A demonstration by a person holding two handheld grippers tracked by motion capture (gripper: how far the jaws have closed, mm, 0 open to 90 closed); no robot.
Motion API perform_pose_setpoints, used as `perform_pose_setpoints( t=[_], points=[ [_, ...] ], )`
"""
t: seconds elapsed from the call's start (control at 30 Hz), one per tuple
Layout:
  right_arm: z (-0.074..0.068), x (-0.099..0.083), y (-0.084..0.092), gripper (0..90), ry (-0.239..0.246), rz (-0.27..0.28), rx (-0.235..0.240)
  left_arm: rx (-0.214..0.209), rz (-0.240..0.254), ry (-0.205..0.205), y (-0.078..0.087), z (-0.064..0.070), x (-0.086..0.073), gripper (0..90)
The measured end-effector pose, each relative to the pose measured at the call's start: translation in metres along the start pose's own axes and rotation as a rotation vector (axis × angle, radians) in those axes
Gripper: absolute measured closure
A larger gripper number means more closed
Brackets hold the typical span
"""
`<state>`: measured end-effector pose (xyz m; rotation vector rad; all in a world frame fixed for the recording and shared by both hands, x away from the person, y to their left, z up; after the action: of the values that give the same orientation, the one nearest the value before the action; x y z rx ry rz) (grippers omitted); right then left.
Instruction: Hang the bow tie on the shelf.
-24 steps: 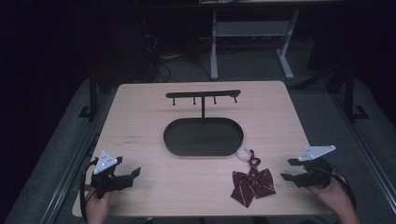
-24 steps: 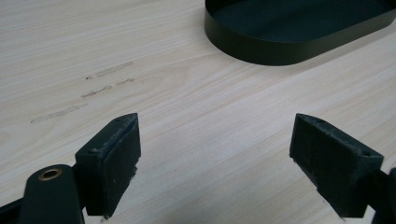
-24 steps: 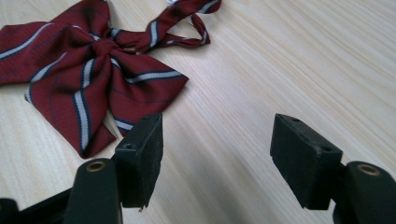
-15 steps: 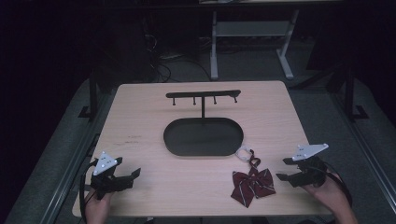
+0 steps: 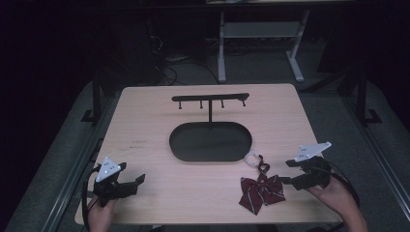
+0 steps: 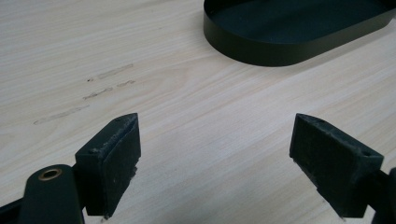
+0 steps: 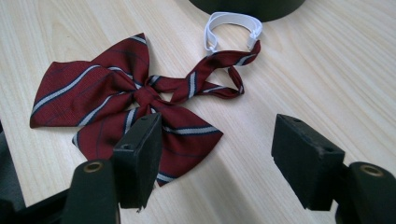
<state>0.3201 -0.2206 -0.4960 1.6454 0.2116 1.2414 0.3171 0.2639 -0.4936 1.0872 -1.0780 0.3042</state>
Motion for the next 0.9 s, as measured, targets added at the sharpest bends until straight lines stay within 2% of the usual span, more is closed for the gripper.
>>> perform_pose_setpoints(
  t=[0.3,0.43,0.47,0.53,0.57,0.73,0.83,0.9],
  points=[
    [-0.005,0.019,0.000,34.5,0.033,-0.024,0.009,-0.002,0.013,0.002,0.002,0.000,0.001,16.1],
    [-0.004,0.030,0.001,38.7,0.059,-0.014,-0.007,-0.007,0.012,-0.004,0.002,0.001,0.001,16.1],
    [-0.004,0.033,0.000,39.0,0.055,-0.021,-0.003,-0.010,0.011,-0.005,0.003,0.001,0.001,16.1],
    [-0.002,0.037,-0.002,40.5,0.078,-0.041,-0.014,-0.010,0.002,-0.011,0.004,0.002,0.001,16.1],
    [-0.002,0.039,-0.004,41.1,0.083,-0.052,-0.010,-0.013,0.017,-0.007,0.003,0.003,0.002,16.1],
    [0.004,0.049,-0.013,44.8,0.117,-0.093,-0.004,-0.015,0.006,-0.011,0.002,0.003,0.003,16.1],
    [0.007,0.056,-0.020,46.2,0.142,-0.100,0.016,-0.014,0.011,-0.008,0.003,0.004,0.003,16.1],
    [0.010,0.059,-0.025,46.2,0.137,-0.119,0.023,-0.012,0.012,-0.008,0.003,0.003,0.003,16.1]
  ],
)
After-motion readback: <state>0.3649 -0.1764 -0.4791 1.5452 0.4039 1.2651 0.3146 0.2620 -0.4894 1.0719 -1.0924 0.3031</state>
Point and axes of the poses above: each handheld gripper's, and its own axes: y roughly backward along the jaws, x roughly out of its top, z roughly to its right, the point moved 10 cm from there along -y, roughly forward along the jaws, and after that the axes turned 5 degrees about -x, right-handed, at the moved point
